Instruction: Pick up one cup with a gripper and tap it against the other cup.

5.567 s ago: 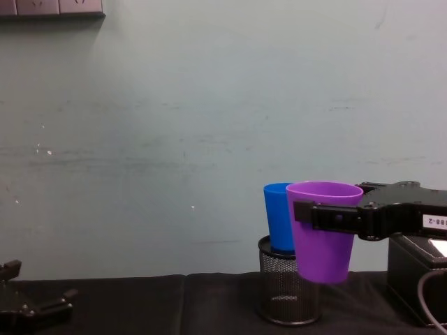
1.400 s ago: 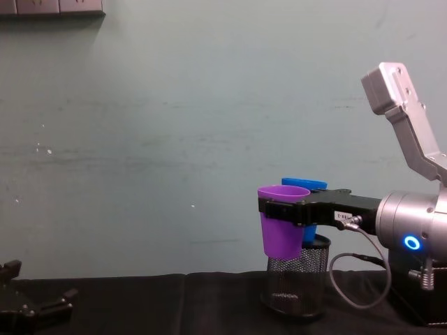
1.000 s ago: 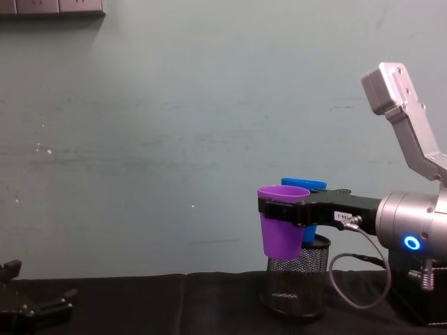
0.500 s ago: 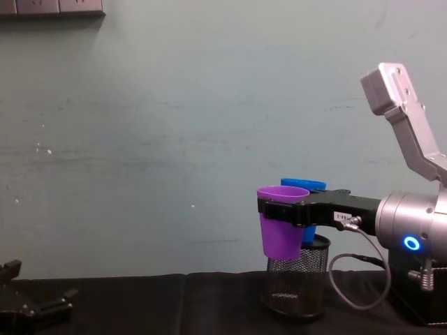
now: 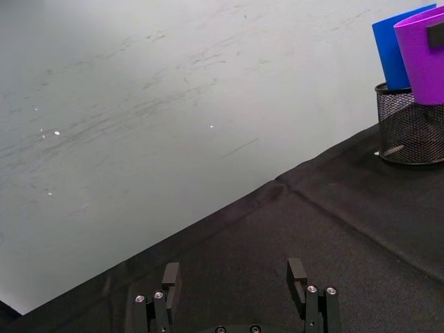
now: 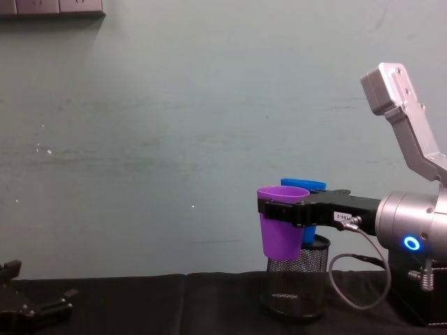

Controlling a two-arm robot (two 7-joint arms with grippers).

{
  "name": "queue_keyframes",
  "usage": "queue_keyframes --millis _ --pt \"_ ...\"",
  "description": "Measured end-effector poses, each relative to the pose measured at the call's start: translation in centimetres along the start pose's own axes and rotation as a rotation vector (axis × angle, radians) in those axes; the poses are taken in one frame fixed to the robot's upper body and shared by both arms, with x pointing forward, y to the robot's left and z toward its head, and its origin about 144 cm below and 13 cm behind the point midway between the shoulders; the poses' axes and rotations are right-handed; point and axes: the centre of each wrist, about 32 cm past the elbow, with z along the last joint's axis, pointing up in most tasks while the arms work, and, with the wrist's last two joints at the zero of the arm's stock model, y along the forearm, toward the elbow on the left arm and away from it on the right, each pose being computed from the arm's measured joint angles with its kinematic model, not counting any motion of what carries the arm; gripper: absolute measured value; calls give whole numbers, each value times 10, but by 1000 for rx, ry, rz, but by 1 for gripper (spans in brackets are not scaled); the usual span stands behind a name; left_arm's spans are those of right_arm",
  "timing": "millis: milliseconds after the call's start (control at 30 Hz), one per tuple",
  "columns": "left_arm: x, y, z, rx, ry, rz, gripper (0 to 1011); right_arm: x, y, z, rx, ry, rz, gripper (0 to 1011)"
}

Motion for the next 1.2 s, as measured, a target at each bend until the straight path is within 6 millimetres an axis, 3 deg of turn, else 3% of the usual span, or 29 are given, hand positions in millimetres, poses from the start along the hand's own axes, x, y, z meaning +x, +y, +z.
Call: queue_keyframes --millis 1200 --pt "0 0 0 0 0 0 1000 0 0 0 0 0 0 733"
